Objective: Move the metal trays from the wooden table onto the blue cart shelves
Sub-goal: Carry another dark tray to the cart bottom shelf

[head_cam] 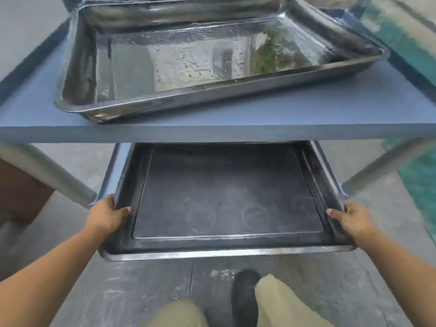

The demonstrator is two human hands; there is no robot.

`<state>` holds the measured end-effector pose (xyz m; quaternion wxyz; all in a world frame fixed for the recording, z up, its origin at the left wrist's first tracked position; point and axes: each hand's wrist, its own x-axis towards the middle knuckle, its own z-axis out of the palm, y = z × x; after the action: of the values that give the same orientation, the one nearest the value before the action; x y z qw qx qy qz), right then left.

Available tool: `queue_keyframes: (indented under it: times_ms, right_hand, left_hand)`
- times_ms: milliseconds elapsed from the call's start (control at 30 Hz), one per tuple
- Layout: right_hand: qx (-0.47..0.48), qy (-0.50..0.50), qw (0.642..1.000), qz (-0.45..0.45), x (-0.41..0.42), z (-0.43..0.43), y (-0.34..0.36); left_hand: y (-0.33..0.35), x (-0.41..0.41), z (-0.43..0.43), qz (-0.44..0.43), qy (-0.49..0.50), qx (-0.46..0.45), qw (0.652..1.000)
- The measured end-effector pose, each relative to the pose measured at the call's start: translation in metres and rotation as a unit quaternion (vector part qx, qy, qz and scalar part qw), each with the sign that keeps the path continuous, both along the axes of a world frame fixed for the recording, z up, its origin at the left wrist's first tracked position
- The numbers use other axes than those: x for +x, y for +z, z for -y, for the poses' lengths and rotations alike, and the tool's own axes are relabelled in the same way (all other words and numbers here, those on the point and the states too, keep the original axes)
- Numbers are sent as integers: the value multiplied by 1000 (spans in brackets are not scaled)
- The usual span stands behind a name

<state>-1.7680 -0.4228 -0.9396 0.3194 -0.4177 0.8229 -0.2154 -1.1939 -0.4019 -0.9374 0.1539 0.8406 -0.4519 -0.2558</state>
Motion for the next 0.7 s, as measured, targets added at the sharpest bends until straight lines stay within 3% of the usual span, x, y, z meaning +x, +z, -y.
queue_keyframes:
  times_ms: [233,367,700]
  right_hand:
    - [-58,30,998,-25,5,43,-42]
    - [-26,28,999,-20,0,51,-66]
    - [14,46,996,-79,-3,59,-80]
  left_hand:
    - [-37,1,32,15,25,-28,999]
    - [-53,3,43,43,-1,10,999]
    - [-83,5,45,49,6,-3,999]
